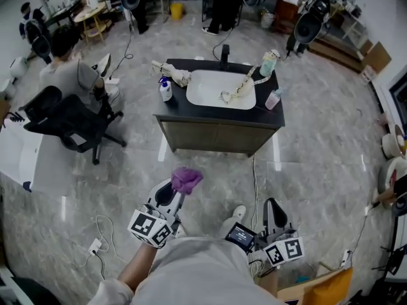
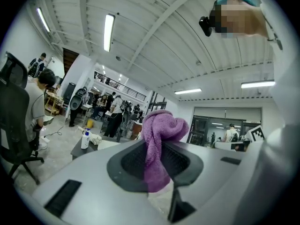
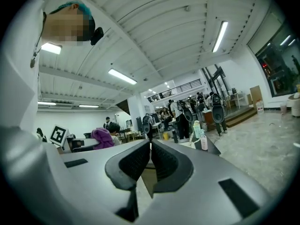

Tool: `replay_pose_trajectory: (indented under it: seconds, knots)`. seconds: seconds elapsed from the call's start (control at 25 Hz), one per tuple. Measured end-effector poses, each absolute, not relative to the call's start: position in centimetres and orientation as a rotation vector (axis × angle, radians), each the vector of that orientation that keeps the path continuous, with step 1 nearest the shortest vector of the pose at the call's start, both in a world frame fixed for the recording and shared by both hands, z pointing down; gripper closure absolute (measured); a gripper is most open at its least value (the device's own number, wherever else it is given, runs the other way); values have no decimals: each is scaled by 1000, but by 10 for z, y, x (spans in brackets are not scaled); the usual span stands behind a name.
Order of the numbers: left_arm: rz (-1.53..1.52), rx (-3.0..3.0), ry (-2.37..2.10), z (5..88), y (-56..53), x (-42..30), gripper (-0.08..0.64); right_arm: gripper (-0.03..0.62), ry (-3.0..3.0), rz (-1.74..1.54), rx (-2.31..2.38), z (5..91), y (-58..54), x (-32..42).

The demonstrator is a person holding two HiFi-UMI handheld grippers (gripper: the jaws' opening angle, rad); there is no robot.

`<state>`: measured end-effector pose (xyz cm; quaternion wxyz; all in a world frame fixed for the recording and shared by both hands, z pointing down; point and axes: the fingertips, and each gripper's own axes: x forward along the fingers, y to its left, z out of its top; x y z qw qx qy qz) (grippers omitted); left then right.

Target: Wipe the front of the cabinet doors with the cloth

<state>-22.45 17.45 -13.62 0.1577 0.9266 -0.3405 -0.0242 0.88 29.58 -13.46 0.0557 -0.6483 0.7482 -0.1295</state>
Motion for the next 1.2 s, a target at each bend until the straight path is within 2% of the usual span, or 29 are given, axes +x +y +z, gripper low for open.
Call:
replay_pose_trajectory:
  seconds: [0.4,0.64,0.92,1.2]
  knots:
    - [-5,2633,-1060,-130,156,-53,483,563,2479,-386,-1811,-115,237,184]
    - [-31,2594,-1072,-114,137,19,483,563,2528,-389,-1773,-93,201,265]
    - [27,2614,-1041,-77,102,62,483,563,2479,-381,-1809,-74,157,300]
    - [8,2597,-972,-24,54,71,483,563,2516,-406,-1845,-42,107,289]
